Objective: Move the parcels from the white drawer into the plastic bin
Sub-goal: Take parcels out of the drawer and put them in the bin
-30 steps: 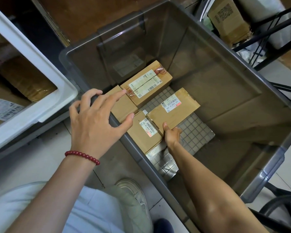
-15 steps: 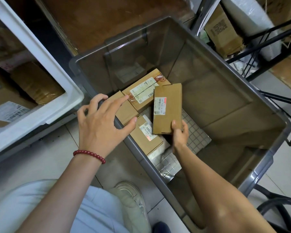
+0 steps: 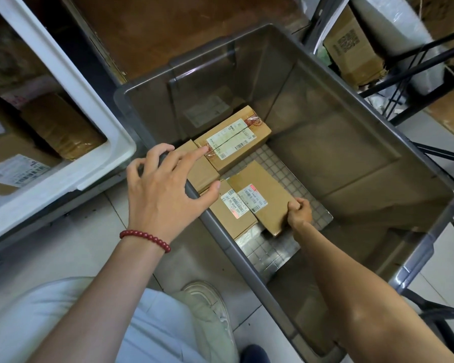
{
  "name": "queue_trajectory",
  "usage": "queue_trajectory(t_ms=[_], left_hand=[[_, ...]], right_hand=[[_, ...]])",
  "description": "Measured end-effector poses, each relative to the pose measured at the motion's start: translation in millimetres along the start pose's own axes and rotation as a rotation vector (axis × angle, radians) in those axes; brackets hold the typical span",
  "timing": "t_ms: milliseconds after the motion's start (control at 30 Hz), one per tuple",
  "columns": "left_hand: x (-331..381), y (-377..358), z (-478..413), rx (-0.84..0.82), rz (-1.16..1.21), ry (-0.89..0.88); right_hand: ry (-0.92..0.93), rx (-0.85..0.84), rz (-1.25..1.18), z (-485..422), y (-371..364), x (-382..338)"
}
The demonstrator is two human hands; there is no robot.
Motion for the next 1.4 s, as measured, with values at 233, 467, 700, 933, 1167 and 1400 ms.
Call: queue_trajectory(t_ms=[233,467,700,933,1167,1400], left_hand=[[0.2,0.3,0.0,0.022,-0.008,0.01],[2.1,9.8,4.2,0.079,-0.038,-0.022],[-23.2,33.8,14.1,0.121,-0.192,-0.023],[-108.2,62.6,32.6,0.018,-0.258,0.28],[-200.0,109.9,68.8,0.0,-0.263,0.54],[-246.8,128.7,92.1,0.006,-0.273,0.625]], right_hand=[[0.276,-0.471,0.621,-2.0,-34.7,-19.3],[0.699,-0.575,1.301,32.0,-37.5,-58.0],[0.969,-0.359,1.191,54.3,-15.1,-125.1],[1.156,-0.293,1.022,113.1,-23.6,-224.3],[1.422,-0.292,0.527,229.2,-57.5,-312.4],[1.625,-0.533,0.593,316.7,-141.7,-317.5]])
Point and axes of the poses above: each hand's wrist, its own z-axis away from the middle knuckle, its own y-axis out of the back of the hand, x = y × z, the point moved 8 cm from there along -z, towards the middle knuckle, and after that the axes turned 13 degrees about y, right-handed, at the moved point
